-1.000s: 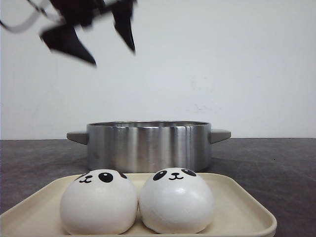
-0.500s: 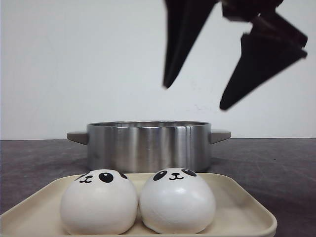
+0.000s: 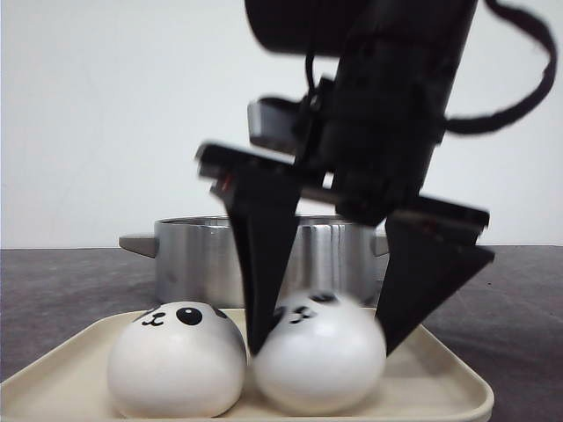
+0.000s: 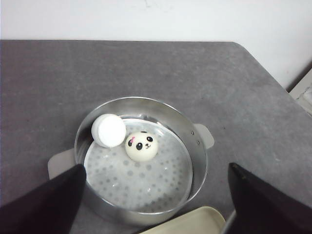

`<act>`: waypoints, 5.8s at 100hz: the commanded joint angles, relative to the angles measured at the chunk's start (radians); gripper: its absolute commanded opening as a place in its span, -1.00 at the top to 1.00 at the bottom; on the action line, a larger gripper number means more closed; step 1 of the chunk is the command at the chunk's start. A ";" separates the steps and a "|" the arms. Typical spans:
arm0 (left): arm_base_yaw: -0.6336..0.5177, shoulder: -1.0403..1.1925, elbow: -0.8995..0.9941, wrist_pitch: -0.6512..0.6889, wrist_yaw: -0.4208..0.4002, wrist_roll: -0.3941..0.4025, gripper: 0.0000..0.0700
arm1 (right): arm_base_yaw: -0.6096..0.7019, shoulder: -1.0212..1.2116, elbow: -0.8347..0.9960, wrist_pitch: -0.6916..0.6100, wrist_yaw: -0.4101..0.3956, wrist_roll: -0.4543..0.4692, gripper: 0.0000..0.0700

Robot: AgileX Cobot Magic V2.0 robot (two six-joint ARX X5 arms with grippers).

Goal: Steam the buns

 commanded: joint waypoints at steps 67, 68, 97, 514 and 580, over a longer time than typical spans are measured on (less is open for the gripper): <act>-0.008 0.015 0.017 0.016 -0.001 0.014 -0.57 | 0.000 -0.191 0.330 0.091 0.241 -0.257 0.98; -0.008 0.016 0.017 0.016 -0.001 0.014 -0.57 | -0.002 -0.190 0.334 0.092 0.245 -0.263 0.98; -0.008 0.048 0.017 0.011 0.000 0.013 -0.57 | -0.185 0.014 0.373 0.116 0.126 -0.336 0.98; 0.023 0.175 -0.062 0.109 -0.012 0.080 1.00 | -0.192 -0.500 0.535 -0.118 0.286 -0.468 0.96; 0.124 -0.601 -0.446 -0.038 -0.248 0.006 1.00 | -0.177 -0.894 -0.238 0.641 0.304 -0.434 0.95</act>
